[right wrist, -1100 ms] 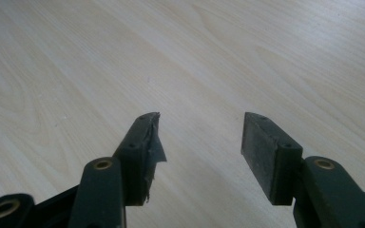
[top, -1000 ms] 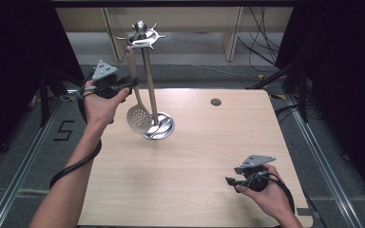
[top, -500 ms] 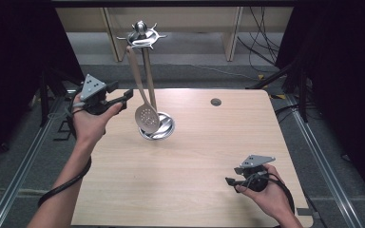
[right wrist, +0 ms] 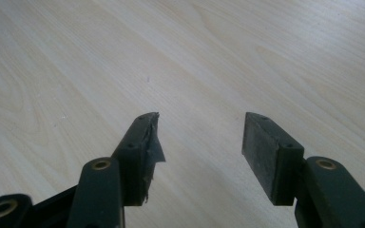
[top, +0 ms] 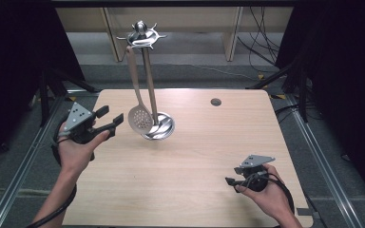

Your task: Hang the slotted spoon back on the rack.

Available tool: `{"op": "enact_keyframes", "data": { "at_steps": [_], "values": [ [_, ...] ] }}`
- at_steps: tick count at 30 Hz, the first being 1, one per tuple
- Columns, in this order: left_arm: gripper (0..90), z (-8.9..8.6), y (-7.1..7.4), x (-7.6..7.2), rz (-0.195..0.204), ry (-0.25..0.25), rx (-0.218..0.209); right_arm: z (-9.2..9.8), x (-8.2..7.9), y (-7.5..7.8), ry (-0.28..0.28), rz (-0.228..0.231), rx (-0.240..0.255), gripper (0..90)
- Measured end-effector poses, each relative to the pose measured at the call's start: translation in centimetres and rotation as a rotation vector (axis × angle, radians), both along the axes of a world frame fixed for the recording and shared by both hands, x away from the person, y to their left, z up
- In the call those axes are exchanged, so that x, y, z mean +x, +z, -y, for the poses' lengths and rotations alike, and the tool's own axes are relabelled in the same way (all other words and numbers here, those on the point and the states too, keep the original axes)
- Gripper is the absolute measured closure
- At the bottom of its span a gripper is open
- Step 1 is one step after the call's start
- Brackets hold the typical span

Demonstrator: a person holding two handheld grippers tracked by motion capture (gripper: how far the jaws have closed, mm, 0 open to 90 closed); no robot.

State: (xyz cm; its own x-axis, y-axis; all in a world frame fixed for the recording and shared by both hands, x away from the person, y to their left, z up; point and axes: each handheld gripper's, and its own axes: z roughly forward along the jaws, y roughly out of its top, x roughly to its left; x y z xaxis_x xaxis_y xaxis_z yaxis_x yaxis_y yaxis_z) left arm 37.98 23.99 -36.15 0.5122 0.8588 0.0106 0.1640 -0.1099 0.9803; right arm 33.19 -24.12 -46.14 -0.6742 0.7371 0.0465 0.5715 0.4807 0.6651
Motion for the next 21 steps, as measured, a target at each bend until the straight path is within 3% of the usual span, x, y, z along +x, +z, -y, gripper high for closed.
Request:
{"op": "enact_keyframes", "data": {
  "at_steps": [3, 9, 13, 18, 20, 21],
  "values": [
    [37.8, -0.3, -2.0, -1.2, -0.028, 0.001, 0.012, 0.0, 0.0, 0.0, -0.002, -0.004, 0.003, 46.7],
    [37.9, -0.9, -7.7, -3.4, -0.093, -0.008, 0.075, -0.1, 0.1, -0.3, 0.007, 0.028, 0.009, 46.7],
    [38.2, -1.5, -10.7, -4.8, -0.128, 0.008, 0.076, 0.0, 0.0, 0.0, 0.006, -0.006, -0.003, 46.6],
    [40.1, -1.8, -12.7, -6.5, -0.12, 0.024, 0.091, 0.0, 0.1, 0.0, 0.01, 0.01, -0.007, 46.6],
    [40.6, -1.8, -13.0, -7.0, -0.137, 0.029, 0.08, 0.0, -0.1, 0.1, -0.01, -0.008, 0.009, 46.6],
    [40.6, -1.9, -13.1, -7.0, -0.133, 0.028, 0.075, 0.1, 0.0, 0.0, -0.004, 0.011, 0.006, 46.6]
  ]
}}
